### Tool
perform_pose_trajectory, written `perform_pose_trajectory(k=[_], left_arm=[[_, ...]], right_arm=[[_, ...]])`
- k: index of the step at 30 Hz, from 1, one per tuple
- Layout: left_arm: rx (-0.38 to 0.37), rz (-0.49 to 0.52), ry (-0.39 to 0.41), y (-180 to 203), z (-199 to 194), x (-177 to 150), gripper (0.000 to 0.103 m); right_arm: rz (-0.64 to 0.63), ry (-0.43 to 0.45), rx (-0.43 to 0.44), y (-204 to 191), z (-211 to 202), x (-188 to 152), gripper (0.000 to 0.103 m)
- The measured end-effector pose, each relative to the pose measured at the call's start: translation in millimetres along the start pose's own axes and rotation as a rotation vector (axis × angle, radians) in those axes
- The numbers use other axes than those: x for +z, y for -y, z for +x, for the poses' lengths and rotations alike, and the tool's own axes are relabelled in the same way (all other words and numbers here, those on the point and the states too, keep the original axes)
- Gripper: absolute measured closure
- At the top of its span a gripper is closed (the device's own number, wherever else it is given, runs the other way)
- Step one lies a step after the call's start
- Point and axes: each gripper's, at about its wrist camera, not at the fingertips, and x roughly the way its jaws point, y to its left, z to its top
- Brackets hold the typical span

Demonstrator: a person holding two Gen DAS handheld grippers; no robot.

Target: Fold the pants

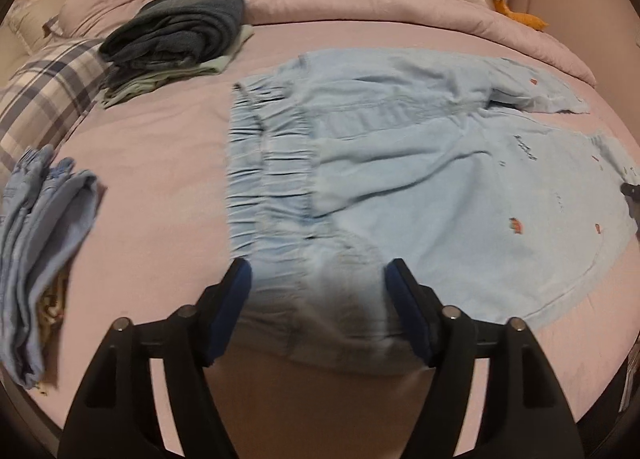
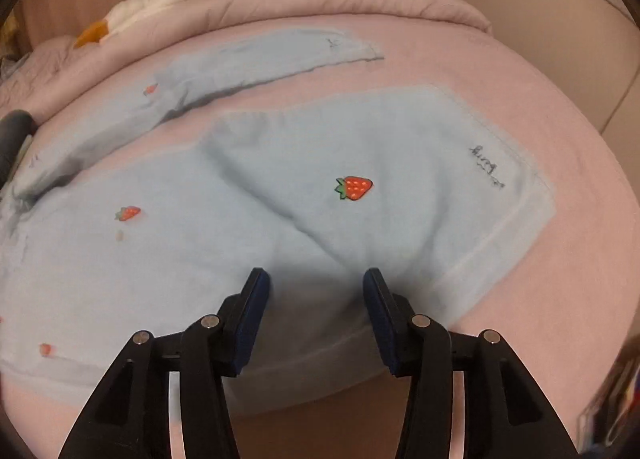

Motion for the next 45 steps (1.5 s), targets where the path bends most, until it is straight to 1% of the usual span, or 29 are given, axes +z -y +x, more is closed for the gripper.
perform_pose_trajectory(k=[1,3,4,6,8,11,13,15,17,19,20,24,25,26,28,29,30,31,33,34,35,36,37,38,40,41,42,44,45], left_arm=[[0.006,-0.012,-0.003,-5.2,-0.1,3.1,0.029],[-0.004,-0.049,0.009,-19.1,0.4,14.9,0.03],[0.002,-0.063,0.017,-25.8,2.6,24.2,0.03],[0.009,-0.065,0.034,-34.5,9.0,43.1,0.03],[-0.006,-0.051,0.05,-39.7,18.5,64.4,0.03],[-0.035,-0.045,0.048,-48.6,35.3,92.7,0.03],[-0.085,-0.062,0.036,-59.4,50.5,114.4,0.03],[-0.138,-0.083,0.009,-70.4,65.8,131.9,0.03],[-0.16,-0.08,-0.01,-77.1,78.2,144.9,0.03],[-0.204,-0.075,-0.036,-84.7,91.0,157.1,0.03],[-0.253,-0.07,-0.064,-87.5,98.5,162.1,0.03],[-0.351,-0.019,-0.138,-86.9,116.4,167.9,0.031],[-0.366,-0.006,-0.152,-86.3,119.5,168.4,0.031],[-0.376,0.003,-0.158,-85.8,121.1,167.9,0.032],[-0.409,0.018,-0.164,-86.9,123.0,170.4,0.033],[-0.417,0.022,-0.173,-86.3,123.3,170.1,0.041],[-0.431,0.027,-0.183,-85.9,124.1,169.7,0.05],[-0.445,0.036,-0.188,-85.0,123.6,170.2,0.051],[-0.456,0.063,-0.19,-82.5,118.4,167.9,0.058],[-0.452,0.063,-0.188,-82.5,115.9,167.6,0.059],[-0.447,0.06,-0.186,-84.0,114.4,168.5,0.063],[-0.428,0.064,-0.177,-82.2,111.1,170.0,0.068],[-0.407,0.073,-0.165,-79.5,107.3,171.9,0.07],[-0.384,0.084,-0.145,-75.8,102.8,174.6,0.074],[-0.349,0.096,-0.113,-73.1,97.7,177.5,0.08],[-0.324,0.103,-0.098,-72.0,96.9,177.5,0.095],[-0.275,0.121,-0.1,-71.9,101.2,175.9,0.094],[-0.28,0.097,-0.145,-75.8,114.3,169.4,0.091],[-0.287,0.076,-0.134,-78.2,113.8,168.0,0.091]], right_arm=[[0.001,-0.007,-0.042,0.1,-0.7,5.5,0.054],[-0.015,-0.012,-0.164,-4.5,-0.4,22.1,0.054],[-0.039,0.007,-0.169,-10.0,-2.6,31.0,0.054],[-0.114,0.048,-0.053,-28.0,-10.3,46.7,0.051],[-0.207,0.075,0.078,-55.5,-12.5,65.2,0.049],[-0.326,0.085,0.191,-102.2,-0.1,95.8,0.049],[-0.392,0.085,0.252,-132.6,12.0,115.4,0.049],[-0.454,0.086,0.271,-163.4,30.8,141.7,0.049],[-0.519,0.078,0.28,-195.4,46.2,161.2,0.049],[-0.594,0.072,0.283,-221.2,56.4,175.1,0.049],[-0.636,0.06,0.29,-237.0,64.5,184.2,0.049],[-0.736,0.017,0.337,-267.5,87.4,202.0,0.049],[-0.748,-0.02,0.346,-273.5,98.8,207.6,0.049],[-0.754,-0.04,0.354,-277.2,93.9,197.2,0.049],[-0.79,-0.086,0.358,-283.1,105.2,196.7,0.049],[-0.805,-0.107,0.352,-284.8,109.9,195.5,0.049],[-0.818,-0.155,0.357,-285.2,116.8,193.2,0.049],[-0.838,-0.213,0.353,-287.6,126.3,189.3,0.048],[-0.862,-0.22,0.349,-289.4,127.0,182.9,0.048],[-0.861,-0.234,0.352,-290.2,126.8,181.9,0.048],[-0.864,-0.244,0.35,-291.1,125.5,180.0,0.058],[-0.885,-0.249,0.352,-293.2,122.4,176.5,0.082],[-0.924,-0.244,0.353,-297.0,116.9,170.5,0.099],[-0.993,-0.203,0.319,-303.4,108.5,160.9,0.102],[-1.076,-0.132,0.258,-313.5,95.8,146.7,0.102],[-1.081,-0.108,0.246,-316.5,91.1,144.3,0.102],[-1.067,-0.082,0.243,-318.1,86.8,145.1,0.103],[-1.004,-0.026,0.219,-318.6,84.0,152.1,0.103],[-0.973,-0.016,0.207,-317.7,85.3,154.4,0.103]])
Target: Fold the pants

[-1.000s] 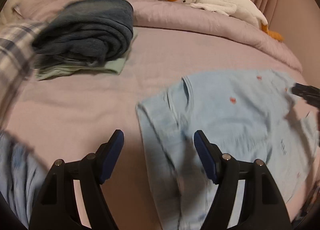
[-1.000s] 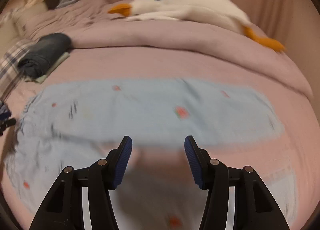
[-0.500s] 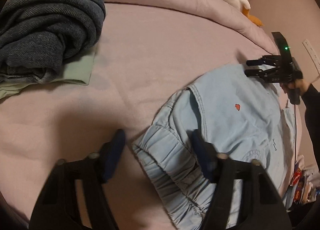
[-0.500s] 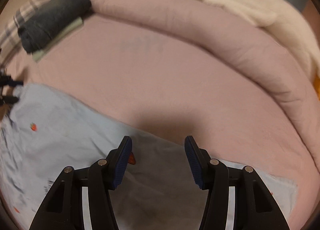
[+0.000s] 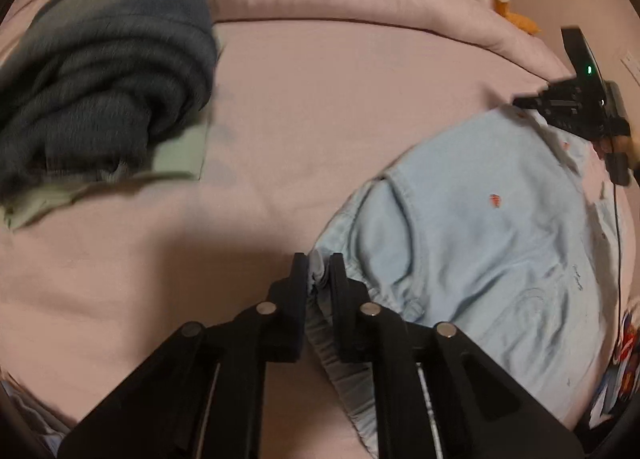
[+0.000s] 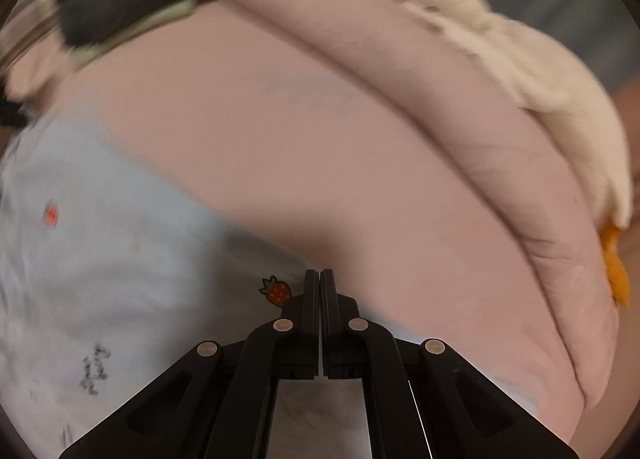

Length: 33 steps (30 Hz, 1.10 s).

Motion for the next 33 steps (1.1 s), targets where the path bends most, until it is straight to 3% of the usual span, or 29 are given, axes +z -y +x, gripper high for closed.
perform_pose_trajectory(k=[2,4,5,6,7,9,11,16,18,19,22,24,29,33], left_arm=[[-0.031,-0.027,0.029,-3.2,-9.5,-1.2,0.09],[-0.089,-0.058,0.055,-9.9,-19.9,-2.2,0.071],[-0.107,-0.066,0.063,-11.6,-22.3,-3.0,0.053],[-0.115,-0.071,0.07,-11.8,-24.1,-2.5,0.043],[-0.115,-0.066,0.07,-11.5,-23.5,-2.1,0.042],[-0.13,-0.053,0.047,-9.6,-16.7,-2.4,0.042],[-0.16,-0.033,-0.006,-5.5,-3.3,-1.9,0.043],[-0.182,0.08,-0.069,10.7,6.2,-6.4,0.043],[-0.184,0.107,-0.089,8.7,4.2,-5.7,0.058],[-0.179,0.123,-0.095,10.5,3.6,-4.0,0.059],[-0.171,0.158,-0.098,13.5,-1.0,-6.5,0.062],[-0.142,0.167,-0.109,20.3,6.8,-1.0,0.063],[-0.088,0.147,-0.099,34.1,11.2,0.2,0.068],[-0.005,0.163,-0.039,50.3,-4.7,-3.0,0.078]], right_arm=[[0.029,-0.086,-0.011,1.0,15.5,-6.4,0.103],[-0.006,-0.121,-0.061,-8.7,24.1,-8.9,0.103],[0.02,-0.111,-0.008,-7.6,20.0,-10.8,0.102],[0.05,-0.081,0.048,-2.6,9.9,-12.9,0.096],[0.066,-0.052,0.072,-0.3,2.6,-12.3,0.087],[0.091,-0.028,0.085,7.0,-4.5,-8.8,0.049],[0.111,-0.025,0.091,13.8,-2.5,-4.9,0.045],[0.087,-0.11,0.191,19.6,32.2,4.4,0.045],[0.059,-0.167,0.241,10.9,45.5,1.2,0.045],[0.051,-0.151,0.268,9.0,43.3,-1.3,0.045],[0.006,-0.2,0.314,0.7,40.9,-4.0,0.059],[-0.057,-0.211,0.305,-10.9,36.5,-1.8,0.082],[-0.089,-0.209,0.231,-46.4,35.7,7.2,0.085],[-0.121,-0.169,0.102,-83.4,20.7,-0.4,0.091]])
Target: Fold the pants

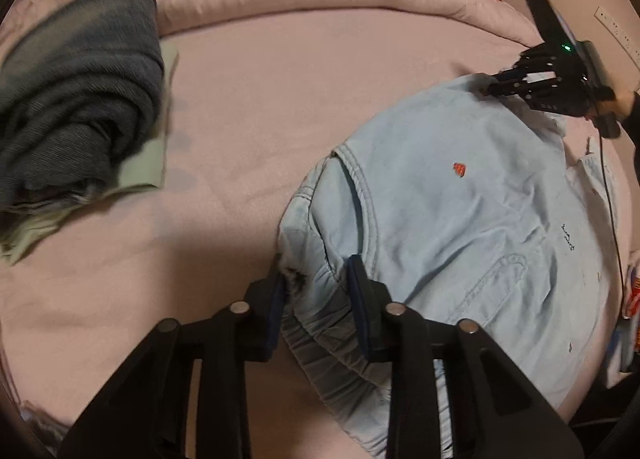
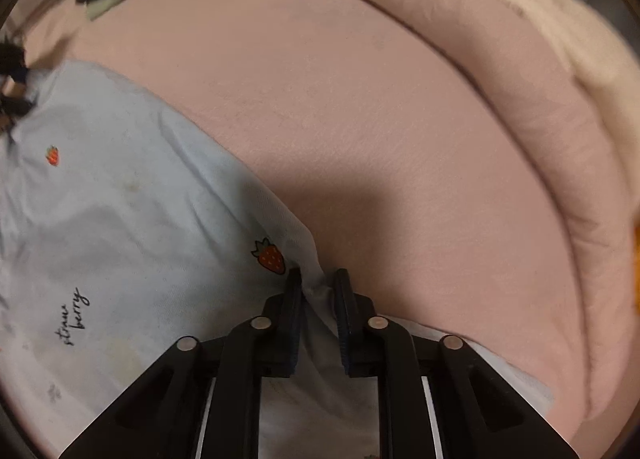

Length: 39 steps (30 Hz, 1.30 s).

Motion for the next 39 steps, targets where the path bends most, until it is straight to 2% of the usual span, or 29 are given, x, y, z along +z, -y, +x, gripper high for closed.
perform_pose_trajectory(k=[1,4,7,11,13,15,20,22,25,28,31,35,39], left_arm=[[0.023,0.003,0.013,4.2,-3.6,0.0,0.079],[0.062,0.021,0.057,17.7,-18.3,-0.6,0.08],[0.062,0.024,0.111,26.6,-36.2,-4.9,0.081],[0.039,0.054,0.203,39.0,-71.2,-21.2,0.082],[0.034,0.078,0.248,46.1,-89.4,-32.5,0.082],[0.034,0.108,0.28,57.7,-101.4,-45.7,0.082],[0.03,0.206,0.337,80.2,-124.7,-86.4,0.082],[0.052,0.281,0.345,91.3,-128.7,-107.4,0.081],[0.057,0.358,0.308,100.6,-122.9,-136.5,0.081],[0.075,0.37,0.241,101.3,-104.8,-158.8,0.081],[0.101,0.364,0.183,101.6,-84.2,-172.8,0.081],[0.143,0.367,0.183,103.9,-74.7,-177.5,0.081],[0.216,0.364,0.172,100.8,-68.4,-180.9,0.077]], right_arm=[[-0.001,0.019,-0.049,-10.9,-5.7,-1.9,0.092],[0.046,0.089,-0.113,-27.8,-29.0,-9.5,0.094],[0.101,0.173,-0.159,-38.8,-66.2,-21.8,0.094],[0.15,0.262,-0.201,-26.4,-124.5,-57.7,0.095],[0.153,0.291,-0.231,-34.6,-148.3,-77.6,0.095],[0.16,0.32,-0.246,-24.1,-166.0,-99.0,0.095],[0.162,0.359,-0.26,-54.1,-200.2,-145.0,0.095],[0.153,0.359,-0.262,-54.6,-199.9,-159.1,0.095],[0.143,0.334,-0.251,-54.3,-200.2,-186.5,0.095],[0.144,0.297,-0.216,-70.7,-184.5,-213.0,0.095],[0.107,0.221,-0.179,-98.7,-150.0,-232.0,0.095],[0.091,0.165,-0.178,-117.5,-119.3,-233.0,0.095],[0.065,0.171,-0.213,-116.2,-119.9,-225.7,0.095]])
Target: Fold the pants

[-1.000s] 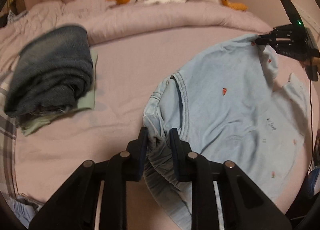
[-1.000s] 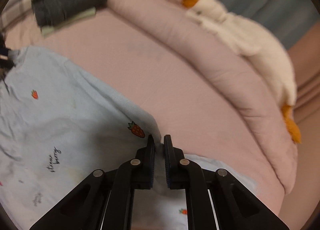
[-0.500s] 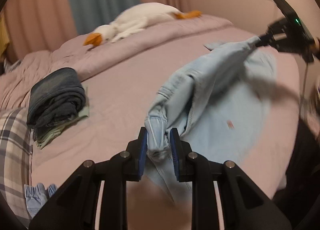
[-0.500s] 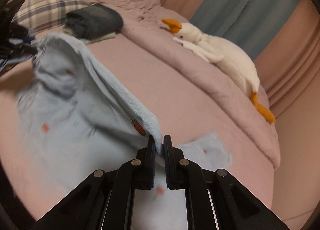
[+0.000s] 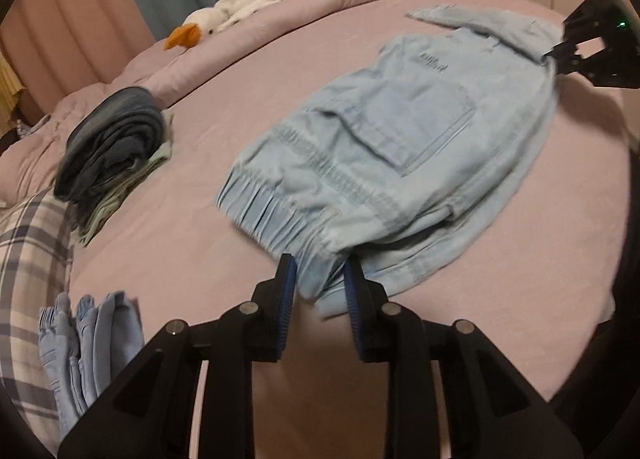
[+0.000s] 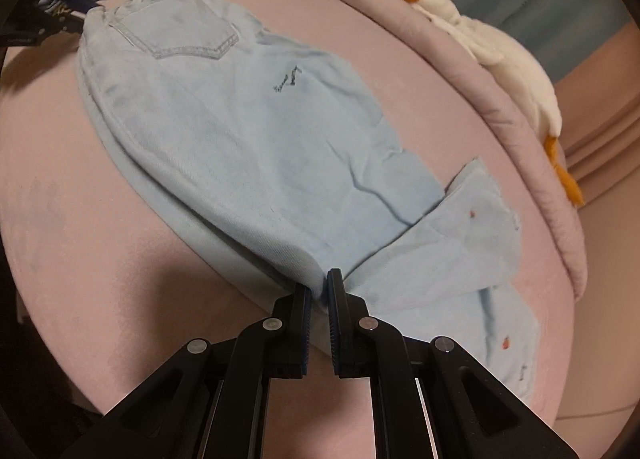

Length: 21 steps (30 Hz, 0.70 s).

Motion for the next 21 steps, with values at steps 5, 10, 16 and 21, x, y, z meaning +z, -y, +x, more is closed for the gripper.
perform_pose_trajectory(k=[5,10,16,21], left_arm=[[-0.007,-0.087,-0.035,-4.5,-16.5,-10.7,0.078],[-0.07,-0.204,0.087,0.2,-55.2,2.4,0.069],[-0.218,-0.246,0.17,49.4,-27.8,65.0,0.062],[-0.265,-0.26,0.054,86.5,23.1,87.2,0.062]], right_arm=[[0.027,-0.038,0.005,-3.2,12.7,-2.7,0.09],[0.201,0.033,0.157,22.8,-17.1,-14.3,0.086],[0.484,0.148,0.254,55.1,-3.3,-1.2,0.08],[0.443,0.038,0.24,27.8,42.2,4.1,0.08]])
